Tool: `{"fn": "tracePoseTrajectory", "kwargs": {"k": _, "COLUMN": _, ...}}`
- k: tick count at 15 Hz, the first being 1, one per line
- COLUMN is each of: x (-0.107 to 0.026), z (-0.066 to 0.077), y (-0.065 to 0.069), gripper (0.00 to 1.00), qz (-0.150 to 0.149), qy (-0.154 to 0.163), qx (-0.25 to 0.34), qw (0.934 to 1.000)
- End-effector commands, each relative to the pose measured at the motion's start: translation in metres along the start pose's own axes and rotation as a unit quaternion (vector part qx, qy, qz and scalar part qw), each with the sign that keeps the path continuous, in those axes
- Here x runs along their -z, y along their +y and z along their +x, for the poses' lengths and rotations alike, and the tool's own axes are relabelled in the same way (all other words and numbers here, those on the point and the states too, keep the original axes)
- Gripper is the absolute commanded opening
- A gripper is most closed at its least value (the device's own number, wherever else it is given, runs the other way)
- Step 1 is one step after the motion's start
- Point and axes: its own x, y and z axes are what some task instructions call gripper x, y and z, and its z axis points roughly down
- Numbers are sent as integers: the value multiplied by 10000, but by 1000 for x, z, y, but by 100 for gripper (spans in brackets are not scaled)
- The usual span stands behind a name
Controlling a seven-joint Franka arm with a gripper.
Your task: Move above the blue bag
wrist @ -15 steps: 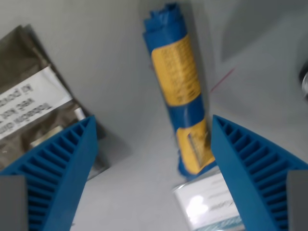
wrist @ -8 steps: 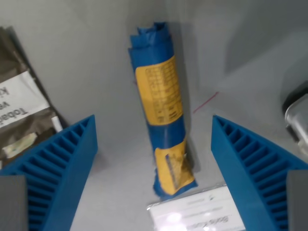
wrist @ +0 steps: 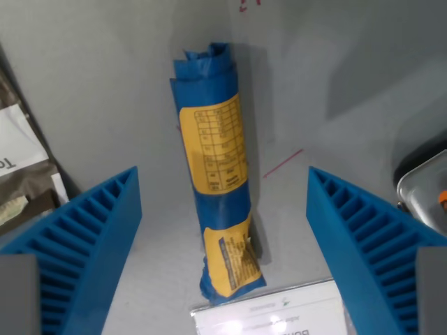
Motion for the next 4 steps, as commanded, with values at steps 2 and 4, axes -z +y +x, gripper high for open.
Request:
{"fn": "tracePoseTrajectory", "kwargs": {"k": 2, "x": -2, "z": 3, "y": 10, "gripper": 100, "qz": 70, "qy": -57, "qx": 215, "qw": 9997}}
{"fn": "tracePoseTrajectory", "kwargs": {"k": 4, "x": -2, "z": 3, "y": 10, "gripper": 100, "qz": 70, "qy": -57, "qx": 215, "qw": 9997}}
